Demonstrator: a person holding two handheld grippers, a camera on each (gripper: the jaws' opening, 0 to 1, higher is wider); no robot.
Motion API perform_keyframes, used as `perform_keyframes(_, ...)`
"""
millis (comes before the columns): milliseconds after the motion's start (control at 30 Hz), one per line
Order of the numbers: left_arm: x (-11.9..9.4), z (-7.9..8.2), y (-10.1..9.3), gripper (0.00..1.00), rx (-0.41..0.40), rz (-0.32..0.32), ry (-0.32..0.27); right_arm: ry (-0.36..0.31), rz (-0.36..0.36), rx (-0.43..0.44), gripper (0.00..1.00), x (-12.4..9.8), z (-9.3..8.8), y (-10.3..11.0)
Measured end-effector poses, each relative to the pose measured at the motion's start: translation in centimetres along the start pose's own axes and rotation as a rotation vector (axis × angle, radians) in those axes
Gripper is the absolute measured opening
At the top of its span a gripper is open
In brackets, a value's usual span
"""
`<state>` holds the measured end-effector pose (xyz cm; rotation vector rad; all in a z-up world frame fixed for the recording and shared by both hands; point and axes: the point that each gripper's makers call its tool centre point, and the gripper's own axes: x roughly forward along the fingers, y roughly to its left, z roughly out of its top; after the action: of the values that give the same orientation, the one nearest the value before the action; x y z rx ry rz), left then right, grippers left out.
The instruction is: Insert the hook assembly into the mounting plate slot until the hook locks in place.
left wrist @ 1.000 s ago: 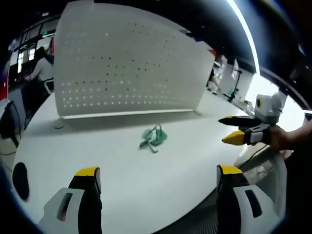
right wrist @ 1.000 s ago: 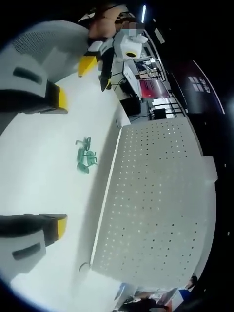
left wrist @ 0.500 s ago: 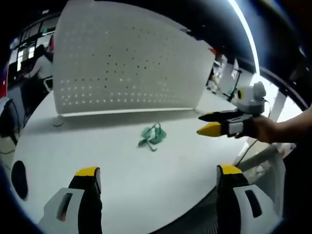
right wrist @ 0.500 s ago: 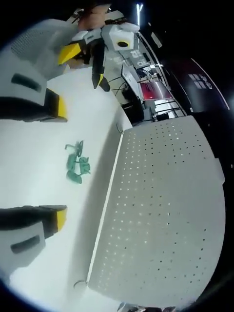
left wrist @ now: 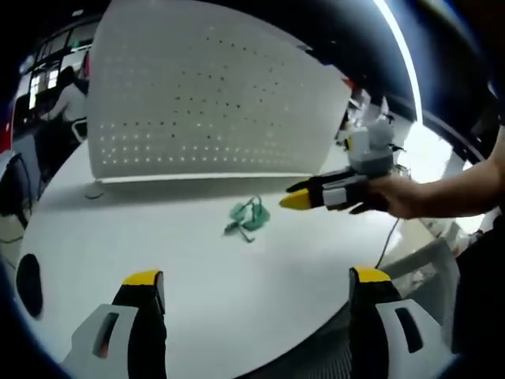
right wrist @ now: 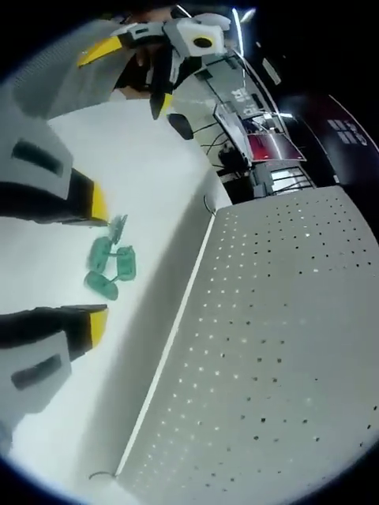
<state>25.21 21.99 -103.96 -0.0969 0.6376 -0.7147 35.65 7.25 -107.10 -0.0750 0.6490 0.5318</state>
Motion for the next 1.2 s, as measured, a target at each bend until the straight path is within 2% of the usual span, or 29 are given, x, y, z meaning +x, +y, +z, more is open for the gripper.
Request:
perform_keyframes(67,0.0,0.0,0.1,0.98,-0.005,0.001,-0.003,0.030,-0.010,-0.029,0.33,0.7,-0.3,-0.3)
perform_keyframes(167,0.0,-0.1,0.1,0.98,-0.007,0.001,0.003,0.037,-0.011,-0.066,0.27,1.5,0.0,-0.5)
perform_keyframes(400,0.1,-0.2,0.2,0.98,-0.001,0.000,0.011,0.069,-0.008,-0.067,0.22,3.2,0.2,-0.7)
perform_keyframes(467,0.1,-0.2,0.2,0.97,-0.005,-0.002,0.012,0.106,-0.009,-0.105,0.18,3.7,-0.2,-0.9)
perform_keyframes(533,0.1,-0.3,0.3,0.97,-0.009,-0.002,0.015,0.122,0.015,-0.101,0.17,4.3,-0.4,-0.5)
perform_keyframes(700,0.1,-0.4,0.2,0.97,-0.006,-0.004,0.017,0.151,0.020,-0.101,0.16,5.3,-0.5,-0.5)
perform_keyframes(867,0.1,-0.4,0.2,0.97,-0.005,-0.004,0.018,0.199,0.013,-0.104,0.13,5.7,-1.1,-0.7)
perform_keyframes(1000,0.1,-0.5,0.2,0.97,-0.002,-0.003,0.019,0.201,0.008,-0.099,0.06,5.8,-0.9,-1.1)
perform_keyframes(1200,0.2,-0.5,0.1,0.96,-0.002,-0.007,0.020,0.204,-0.002,-0.094,0.02,5.7,-0.7,-1.3)
